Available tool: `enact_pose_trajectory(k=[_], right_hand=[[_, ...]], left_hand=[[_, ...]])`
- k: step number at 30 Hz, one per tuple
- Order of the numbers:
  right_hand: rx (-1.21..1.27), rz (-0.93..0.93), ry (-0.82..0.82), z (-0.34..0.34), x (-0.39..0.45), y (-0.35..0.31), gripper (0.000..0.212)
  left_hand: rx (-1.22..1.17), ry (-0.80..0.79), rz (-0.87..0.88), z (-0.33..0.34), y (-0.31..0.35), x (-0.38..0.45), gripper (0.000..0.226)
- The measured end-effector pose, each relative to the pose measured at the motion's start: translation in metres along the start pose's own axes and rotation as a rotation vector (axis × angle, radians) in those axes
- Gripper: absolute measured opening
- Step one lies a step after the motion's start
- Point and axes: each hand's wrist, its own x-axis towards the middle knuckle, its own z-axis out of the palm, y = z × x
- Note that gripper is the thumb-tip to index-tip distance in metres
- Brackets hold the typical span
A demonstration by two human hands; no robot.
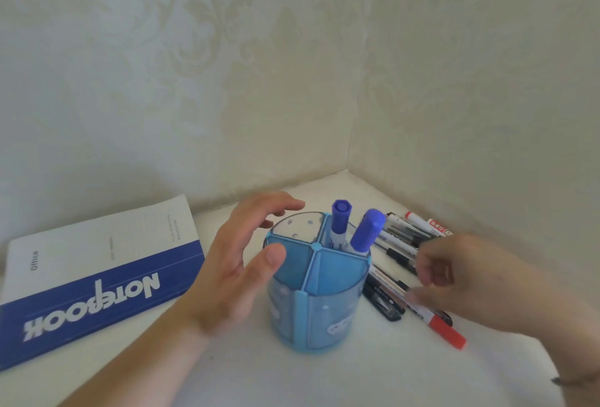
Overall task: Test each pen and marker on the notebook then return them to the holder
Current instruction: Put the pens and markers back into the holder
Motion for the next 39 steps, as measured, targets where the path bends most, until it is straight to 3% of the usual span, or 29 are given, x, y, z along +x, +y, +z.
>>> enact_pose_trajectory(k=[3,5,10,15,21,24,26,29,31,34,39], right_hand=[[-0.176,0.07,-0.166,0.002,-0.004,0.006,0.052],[-0.191,0.084,-0.18,0.004,-0.006,0.005,0.045],[-0.263,0.133,-0.039,0.007,-0.004,0.006,0.019],[-0.269,0.139,-0.062,0.012,-0.003,0.0,0.044],[-0.185,0.248,-0.057,0.009,-0.005,0.021,0.032],[-0.195,0.19,-0.043,0.009,-0.002,0.022,0.024],[0.033,0.096,0.072,0.004,0.0,0.021,0.02],[0.775,-0.035,0.445,-0.01,-0.001,0.002,0.01],[1.227,-0.202,0.668,-0.011,-0.003,-0.013,0.015],[1.354,-0.377,0.821,-0.003,-0.007,-0.035,0.026],[1.287,-0.469,0.822,0.008,-0.005,-0.053,0.028]], left_hand=[[-0.024,-0.035,-0.003,0.001,0.0,0.0,0.074],[-0.018,-0.043,-0.01,0.001,0.0,-0.001,0.073],[-0.004,0.009,-0.019,-0.001,-0.001,0.0,0.07],[-0.024,-0.047,-0.041,0.001,-0.003,-0.001,0.068],[-0.049,-0.026,-0.045,0.0,-0.002,-0.001,0.066],[-0.042,-0.037,-0.065,0.001,-0.002,-0.001,0.069],[-0.039,-0.037,-0.063,0.001,-0.002,-0.002,0.07],[-0.034,-0.035,-0.063,0.002,-0.002,-0.001,0.069],[-0.031,-0.051,-0.068,0.002,-0.002,-0.001,0.071],[-0.034,-0.073,-0.062,0.004,-0.002,-0.002,0.073],[-0.037,-0.087,-0.05,0.005,-0.003,-0.002,0.075]])
